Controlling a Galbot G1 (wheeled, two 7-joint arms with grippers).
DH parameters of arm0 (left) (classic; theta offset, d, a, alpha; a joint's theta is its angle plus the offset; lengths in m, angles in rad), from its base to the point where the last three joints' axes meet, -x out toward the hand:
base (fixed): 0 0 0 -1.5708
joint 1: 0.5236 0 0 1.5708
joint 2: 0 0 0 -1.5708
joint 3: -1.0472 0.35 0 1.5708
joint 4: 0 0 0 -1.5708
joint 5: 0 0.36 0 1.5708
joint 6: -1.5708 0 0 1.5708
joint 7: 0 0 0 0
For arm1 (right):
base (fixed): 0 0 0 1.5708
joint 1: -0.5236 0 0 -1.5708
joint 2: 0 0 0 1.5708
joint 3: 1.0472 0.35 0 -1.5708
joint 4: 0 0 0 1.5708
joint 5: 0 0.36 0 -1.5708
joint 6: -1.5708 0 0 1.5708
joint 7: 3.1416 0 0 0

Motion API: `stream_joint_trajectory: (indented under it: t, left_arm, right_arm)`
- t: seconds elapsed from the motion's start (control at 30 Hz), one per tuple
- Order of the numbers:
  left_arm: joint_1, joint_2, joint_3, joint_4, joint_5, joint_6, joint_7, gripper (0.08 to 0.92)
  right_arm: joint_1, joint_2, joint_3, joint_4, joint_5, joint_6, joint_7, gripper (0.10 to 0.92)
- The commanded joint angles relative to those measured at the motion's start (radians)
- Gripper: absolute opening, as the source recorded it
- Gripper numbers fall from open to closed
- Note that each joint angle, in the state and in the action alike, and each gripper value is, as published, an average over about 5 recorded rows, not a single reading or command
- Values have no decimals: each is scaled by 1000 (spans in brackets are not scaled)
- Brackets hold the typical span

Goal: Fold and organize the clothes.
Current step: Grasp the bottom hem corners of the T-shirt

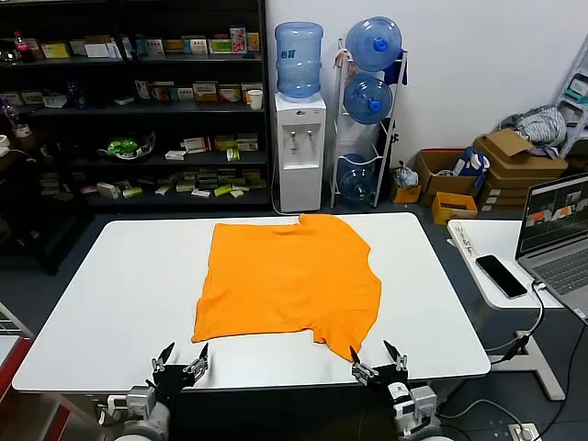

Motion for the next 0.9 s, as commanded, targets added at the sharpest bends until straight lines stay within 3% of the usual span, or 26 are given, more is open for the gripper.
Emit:
stream_joint_trajectory:
  t: [0.03,0.13,0.27,0.73,0.9]
  left_arm:
    - [-182,-2,43,187,-14,44,-16,823]
    - [-179,-1,47,185,-12,44,-22,823]
    - [-166,-3,49,168,-11,34,-25,771]
    - [-106,-16,52,100,15,-45,-27,377]
    - [-39,-6,45,20,16,-53,-36,222]
  right_arm:
    - [108,35,-48,-125,-1,-16,10,823]
    - [113,47,-60,-137,-15,-9,9,792]
    - [108,53,-71,-138,-38,2,10,688]
    - [28,14,-52,-82,-33,31,27,299]
    - [-20,-15,-53,-23,4,47,44,158]
